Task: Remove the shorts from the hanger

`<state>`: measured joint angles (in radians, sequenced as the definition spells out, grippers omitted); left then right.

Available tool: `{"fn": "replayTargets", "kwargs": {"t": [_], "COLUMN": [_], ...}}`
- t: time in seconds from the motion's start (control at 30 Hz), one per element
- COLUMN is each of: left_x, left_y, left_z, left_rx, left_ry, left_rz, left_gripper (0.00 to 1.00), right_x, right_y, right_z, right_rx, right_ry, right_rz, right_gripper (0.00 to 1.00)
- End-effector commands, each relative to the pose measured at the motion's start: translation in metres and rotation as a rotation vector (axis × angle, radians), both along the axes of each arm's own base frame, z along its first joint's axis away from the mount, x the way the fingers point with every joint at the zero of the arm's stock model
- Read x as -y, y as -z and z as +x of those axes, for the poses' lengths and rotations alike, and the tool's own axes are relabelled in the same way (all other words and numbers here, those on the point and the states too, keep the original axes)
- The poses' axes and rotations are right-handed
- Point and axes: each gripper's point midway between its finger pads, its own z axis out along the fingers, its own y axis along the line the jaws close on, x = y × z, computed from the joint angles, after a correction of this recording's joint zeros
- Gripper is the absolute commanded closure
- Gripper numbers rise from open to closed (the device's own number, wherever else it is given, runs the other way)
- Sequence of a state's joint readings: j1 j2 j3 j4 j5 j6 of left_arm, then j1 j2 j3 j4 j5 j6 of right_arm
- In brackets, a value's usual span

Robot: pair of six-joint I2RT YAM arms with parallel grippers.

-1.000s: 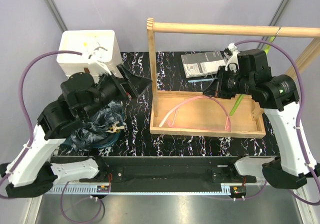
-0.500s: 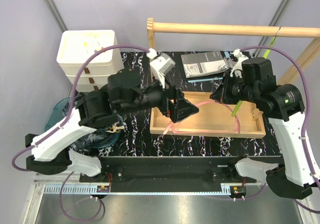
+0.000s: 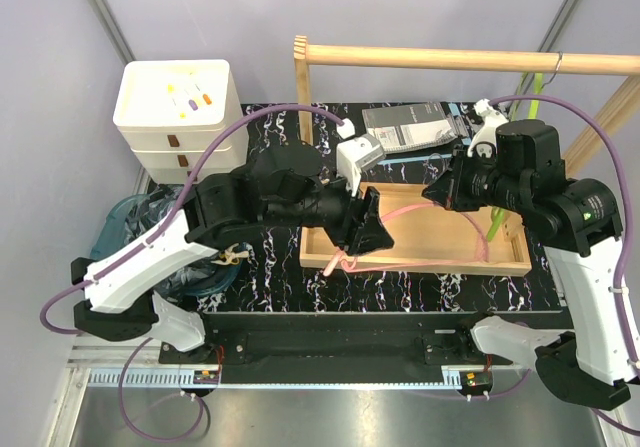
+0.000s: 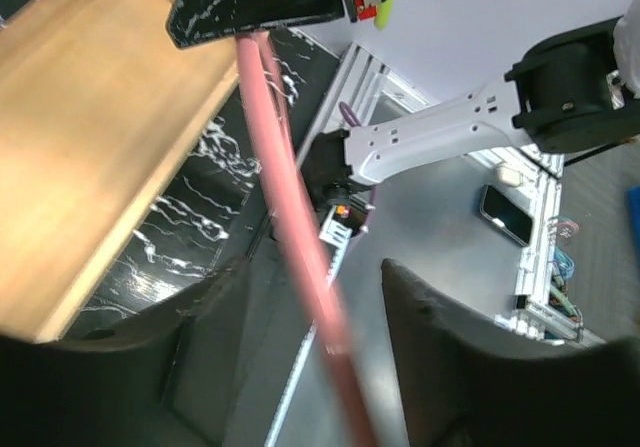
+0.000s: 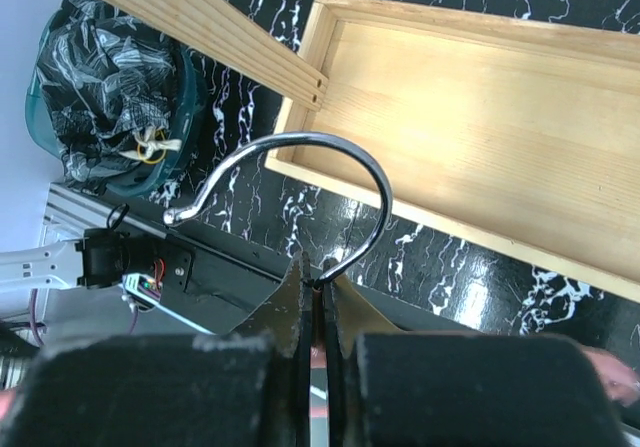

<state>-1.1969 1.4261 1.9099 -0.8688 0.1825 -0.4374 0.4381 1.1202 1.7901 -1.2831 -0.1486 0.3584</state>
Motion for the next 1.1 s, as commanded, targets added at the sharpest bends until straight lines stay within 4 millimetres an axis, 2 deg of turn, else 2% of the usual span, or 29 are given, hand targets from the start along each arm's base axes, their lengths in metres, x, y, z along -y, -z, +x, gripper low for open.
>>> {"fn": "replayTargets", "kwargs": {"t": [0.0,0.03,0.13,0.17,0.33,0.37,0.47,0.5,0.53,0.57,0.6,0.63,0.7,0.77,0.83,0.87,0.9,0.97,1.0,1.07], "left_x": [-0.006,-0.008,-0.021,-0.026,-0.057,-0.062,-0.078,-0.086,-0.089,-0.093,-0.101,-0.104,-0.114,-0.123,-0.126,-0.134,-0.135,-0.138,-0.139,-0.137], "left_y": [-0.024,-0.025,-0.027,-0.024,-0.018,-0.019,-0.022,-0.021,-0.023,-0.023,-0.023,-0.026,-0.029,-0.036,-0.035,-0.039,-0.033,-0.032,-0.034,-0.038], "left_z": [-0.008,-0.007,-0.003,-0.003,-0.001,-0.002,-0.009,-0.014,-0.015,-0.017,-0.023,-0.025,-0.036,-0.045,-0.053,-0.057,-0.057,-0.059,-0.062,-0.069], "left_rx": [0.05,0.057,0.088,0.09,0.137,0.14,0.134,0.123,0.121,0.118,0.103,0.098,0.083,0.08,0.075,0.082,0.077,0.073,0.068,0.047], "left_ry": [0.048,0.042,0.011,0.004,-0.034,-0.037,-0.037,-0.033,-0.033,-0.033,-0.02,-0.011,0.021,0.043,0.072,0.071,0.065,0.062,0.074,0.111], "left_rz": [-0.058,-0.058,-0.046,-0.032,-0.006,-0.013,-0.048,-0.064,-0.079,-0.09,-0.109,-0.129,-0.164,-0.202,-0.226,-0.252,-0.249,-0.268,-0.281,-0.299], "left_gripper": [0.63,0.68,0.98,1.0,1.0,1.0,1.0,1.0,1.0,1.0,1.0,1.0,1.0,1.0,1.0,1.0,1.0,1.0,1.0,1.0], "right_x": [-0.01,-0.011,-0.013,-0.013,-0.014,-0.015,-0.015,-0.016,-0.016,-0.019,-0.021,-0.025,-0.036,-0.043,-0.047,-0.049,-0.05,-0.053,-0.056,-0.058], "right_y": [-0.02,-0.021,-0.021,-0.02,-0.022,-0.022,-0.021,-0.021,-0.016,-0.018,-0.018,-0.015,-0.023,-0.033,-0.039,-0.048,-0.046,-0.055,-0.05,-0.055], "right_z": [-0.002,-0.003,-0.007,-0.008,-0.012,-0.013,-0.021,-0.025,-0.029,-0.039,-0.044,-0.05,-0.072,-0.09,-0.102,-0.115,-0.119,-0.136,-0.138,-0.147], "right_rx": [0.068,0.069,0.056,0.051,0.04,0.034,0.022,0.019,0.008,0.011,0.01,-0.001,-0.004,0.011,0.014,0.039,0.029,0.026,-0.009,-0.034], "right_ry": [-0.064,-0.071,-0.082,-0.084,-0.092,-0.097,-0.115,-0.127,-0.14,-0.177,-0.205,-0.249,-0.369,-0.455,-0.511,-0.567,-0.582,-0.642,-0.653,-0.688], "right_rz": [0.056,0.059,0.069,0.07,0.082,0.083,0.094,0.1,0.101,0.123,0.133,0.142,0.209,0.27,0.314,0.353,0.371,0.443,0.464,0.516], "right_gripper": [0.97,0.87,0.77,0.76,0.55,0.47,0.36,0.29,0.26,0.23,0.14,0.1,0.04,0.0,0.0,0.0,0.0,0.0,0.0,0.0]}}
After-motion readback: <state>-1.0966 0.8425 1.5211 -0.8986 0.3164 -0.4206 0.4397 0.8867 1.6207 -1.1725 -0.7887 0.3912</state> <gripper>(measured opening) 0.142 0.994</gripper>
